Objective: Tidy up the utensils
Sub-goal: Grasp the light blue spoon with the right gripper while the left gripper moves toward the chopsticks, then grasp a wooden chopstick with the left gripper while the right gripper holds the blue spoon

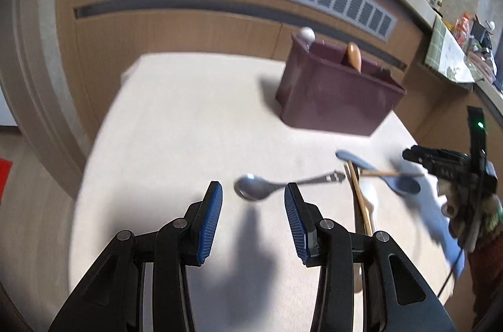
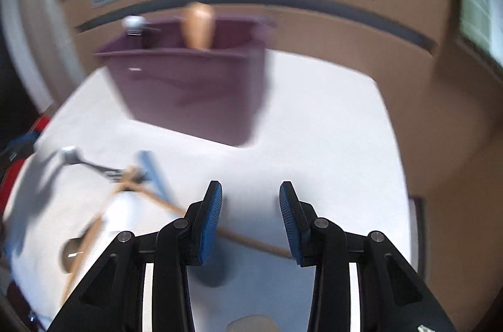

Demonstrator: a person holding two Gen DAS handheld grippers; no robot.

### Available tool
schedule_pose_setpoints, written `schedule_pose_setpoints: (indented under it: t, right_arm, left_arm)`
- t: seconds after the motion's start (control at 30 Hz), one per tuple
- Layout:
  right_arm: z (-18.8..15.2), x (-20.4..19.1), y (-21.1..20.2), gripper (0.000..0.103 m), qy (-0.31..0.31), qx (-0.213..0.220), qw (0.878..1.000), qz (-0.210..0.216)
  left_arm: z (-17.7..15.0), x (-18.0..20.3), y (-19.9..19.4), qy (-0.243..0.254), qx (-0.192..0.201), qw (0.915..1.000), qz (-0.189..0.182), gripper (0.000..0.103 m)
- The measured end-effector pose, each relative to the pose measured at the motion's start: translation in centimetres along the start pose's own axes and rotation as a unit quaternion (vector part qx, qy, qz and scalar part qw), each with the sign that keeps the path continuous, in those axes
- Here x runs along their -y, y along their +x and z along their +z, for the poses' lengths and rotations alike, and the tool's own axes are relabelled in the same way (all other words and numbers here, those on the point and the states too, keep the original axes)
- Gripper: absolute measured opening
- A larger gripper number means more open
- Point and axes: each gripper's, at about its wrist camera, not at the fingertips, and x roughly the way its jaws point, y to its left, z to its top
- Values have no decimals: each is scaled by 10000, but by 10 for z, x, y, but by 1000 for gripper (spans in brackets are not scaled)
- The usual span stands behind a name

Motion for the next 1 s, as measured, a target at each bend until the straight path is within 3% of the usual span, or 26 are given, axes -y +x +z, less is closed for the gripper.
schedule_pose_setpoints:
  t: [0.1, 0.2, 0.47, 0.57, 0.73, 0.77, 0.87, 1.0]
  right_arm:
    - [-7, 23, 12, 36, 426, -250, 9987, 80]
    - [-20, 25, 10, 37, 610, -389, 9963, 460]
    - [-43, -29, -19, 37, -287, -435, 9901, 1300]
    - [-40, -51, -28, 36, -698, -300, 9887, 1296]
    - [-25, -71, -31, 36, -860, -35, 9897, 1146]
    - [-23, -76, -29, 35, -870, -21, 9896, 1148]
    - [-17, -93, -24, 16, -1093, -41, 9884, 1055]
    - [-7, -96, -4, 14, -984, -129, 9906, 939]
  left_arm:
    - [0, 2, 6, -18, -132, 9999, -52, 42]
    - [4, 5, 12, -73, -255, 9996, -104, 42]
    - [5, 9, 12, -102, -299, 9994, -105, 42]
    - [5, 5, 11, -144, -315, 9994, -51, 42]
    - [3, 1, 11, -206, -357, 9991, -43, 42]
    - [3, 1, 11, -208, -364, 9991, -50, 42]
    - [1, 1, 11, -206, -385, 9990, -77, 42]
    - [-1, 5, 13, -198, -452, 9986, -173, 42]
